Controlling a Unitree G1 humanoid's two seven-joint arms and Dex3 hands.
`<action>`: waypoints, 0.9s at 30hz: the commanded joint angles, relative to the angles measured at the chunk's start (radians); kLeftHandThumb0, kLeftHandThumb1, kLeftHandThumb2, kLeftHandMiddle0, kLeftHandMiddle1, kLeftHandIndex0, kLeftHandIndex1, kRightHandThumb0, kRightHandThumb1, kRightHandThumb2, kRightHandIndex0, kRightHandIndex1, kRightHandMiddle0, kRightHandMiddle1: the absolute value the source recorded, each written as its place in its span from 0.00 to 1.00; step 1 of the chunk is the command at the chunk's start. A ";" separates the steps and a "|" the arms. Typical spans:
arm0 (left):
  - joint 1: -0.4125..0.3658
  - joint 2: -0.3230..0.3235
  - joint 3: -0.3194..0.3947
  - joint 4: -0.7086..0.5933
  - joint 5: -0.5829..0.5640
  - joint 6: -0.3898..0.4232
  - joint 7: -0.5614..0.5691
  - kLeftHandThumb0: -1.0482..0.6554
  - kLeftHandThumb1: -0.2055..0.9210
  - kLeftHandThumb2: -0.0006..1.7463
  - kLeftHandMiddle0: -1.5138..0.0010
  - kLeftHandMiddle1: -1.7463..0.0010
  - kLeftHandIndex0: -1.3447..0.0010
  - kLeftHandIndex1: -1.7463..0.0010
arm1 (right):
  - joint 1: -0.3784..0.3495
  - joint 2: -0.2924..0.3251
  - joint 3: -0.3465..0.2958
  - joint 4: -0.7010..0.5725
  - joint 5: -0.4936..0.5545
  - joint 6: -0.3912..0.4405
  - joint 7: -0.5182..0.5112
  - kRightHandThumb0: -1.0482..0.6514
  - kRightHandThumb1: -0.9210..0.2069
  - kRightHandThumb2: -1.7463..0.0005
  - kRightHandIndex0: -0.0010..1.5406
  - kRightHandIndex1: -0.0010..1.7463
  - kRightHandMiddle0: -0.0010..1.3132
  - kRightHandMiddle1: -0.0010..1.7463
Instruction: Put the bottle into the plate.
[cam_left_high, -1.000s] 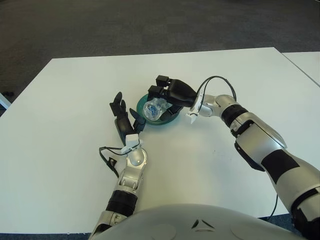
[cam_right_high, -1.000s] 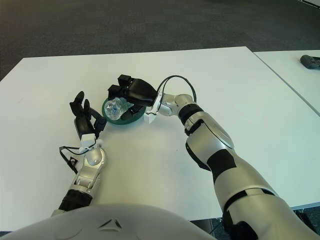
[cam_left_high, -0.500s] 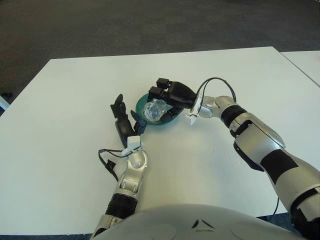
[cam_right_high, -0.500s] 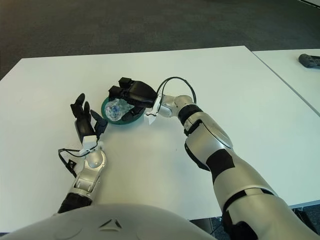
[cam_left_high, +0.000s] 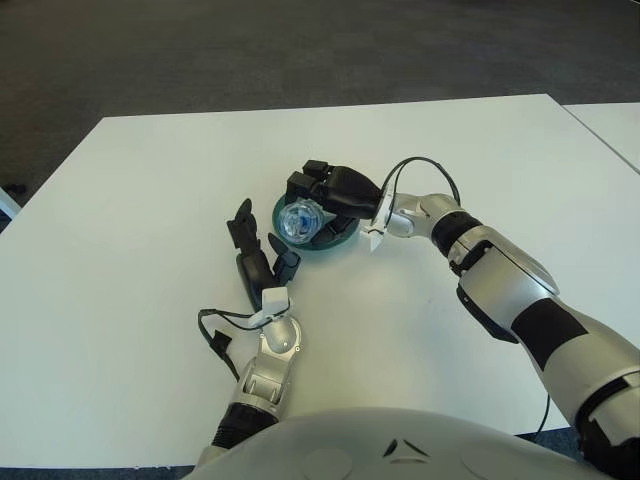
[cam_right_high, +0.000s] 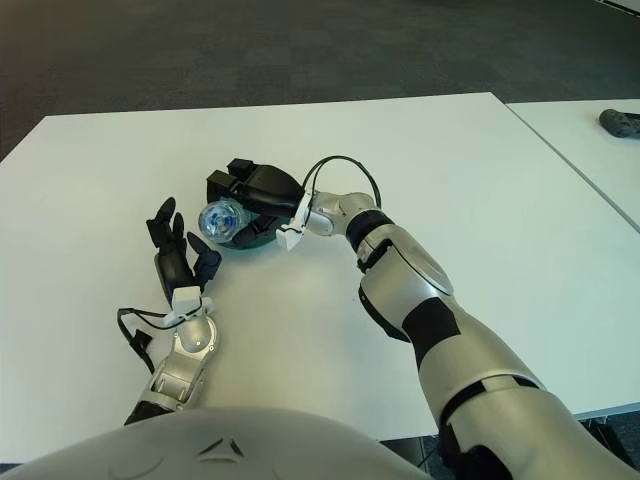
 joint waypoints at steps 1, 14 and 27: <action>0.012 -0.114 -0.010 -0.021 0.025 0.005 0.023 0.11 1.00 0.61 0.70 0.99 1.00 0.47 | -0.046 0.015 -0.033 0.015 0.053 0.031 0.062 0.11 0.00 0.51 0.82 1.00 0.81 1.00; 0.044 -0.113 -0.036 -0.054 0.063 0.023 0.047 0.07 1.00 0.62 0.74 1.00 1.00 0.55 | -0.064 0.047 -0.016 0.017 0.043 0.180 0.111 0.04 0.00 0.46 0.81 1.00 0.83 1.00; 0.059 -0.109 -0.043 -0.059 0.068 0.001 0.062 0.09 1.00 0.62 0.71 0.98 1.00 0.51 | -0.071 0.073 -0.026 0.030 0.078 0.235 0.159 0.02 0.00 0.43 0.81 1.00 0.85 1.00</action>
